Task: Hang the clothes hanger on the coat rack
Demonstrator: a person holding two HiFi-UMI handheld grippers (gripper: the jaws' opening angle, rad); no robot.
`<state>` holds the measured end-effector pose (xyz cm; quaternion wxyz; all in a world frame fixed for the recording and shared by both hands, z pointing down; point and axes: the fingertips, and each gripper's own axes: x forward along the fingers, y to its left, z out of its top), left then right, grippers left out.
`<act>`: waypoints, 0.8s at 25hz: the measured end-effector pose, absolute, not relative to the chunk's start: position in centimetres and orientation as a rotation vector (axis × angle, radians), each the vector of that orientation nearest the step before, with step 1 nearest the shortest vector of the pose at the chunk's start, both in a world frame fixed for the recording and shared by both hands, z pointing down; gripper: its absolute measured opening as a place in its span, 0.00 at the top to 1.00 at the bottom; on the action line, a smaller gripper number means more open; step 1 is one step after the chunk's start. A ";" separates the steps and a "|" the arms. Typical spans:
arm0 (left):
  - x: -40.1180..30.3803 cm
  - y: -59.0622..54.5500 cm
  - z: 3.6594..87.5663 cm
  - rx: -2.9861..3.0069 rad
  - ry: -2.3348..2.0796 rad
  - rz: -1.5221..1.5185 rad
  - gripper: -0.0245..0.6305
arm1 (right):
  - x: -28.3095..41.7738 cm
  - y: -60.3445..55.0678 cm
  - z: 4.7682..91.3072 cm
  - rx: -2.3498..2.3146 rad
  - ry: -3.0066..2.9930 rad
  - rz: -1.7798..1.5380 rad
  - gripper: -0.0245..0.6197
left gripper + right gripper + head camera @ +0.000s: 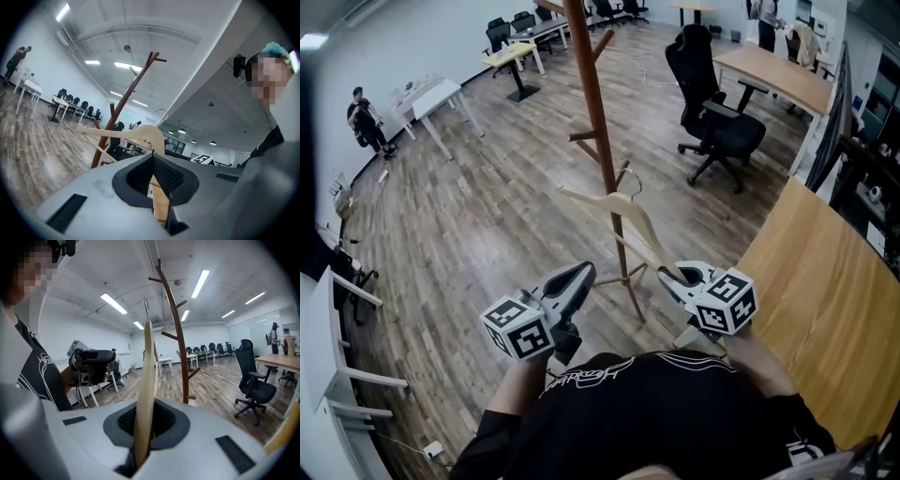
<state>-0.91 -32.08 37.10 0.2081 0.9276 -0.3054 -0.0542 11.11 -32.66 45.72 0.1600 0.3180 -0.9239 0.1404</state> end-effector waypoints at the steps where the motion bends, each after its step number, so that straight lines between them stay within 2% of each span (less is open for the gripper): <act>1: -1.0 -32.4 36.9 2.584 -0.848 -0.158 0.95 | 11.1 -33.0 45.5 0.910 -2.643 0.399 0.90; 20: -3.2 -46.2 39.1 2.501 -0.764 -0.128 0.95 | 8.1 -45.4 46.7 0.930 -2.584 0.470 0.90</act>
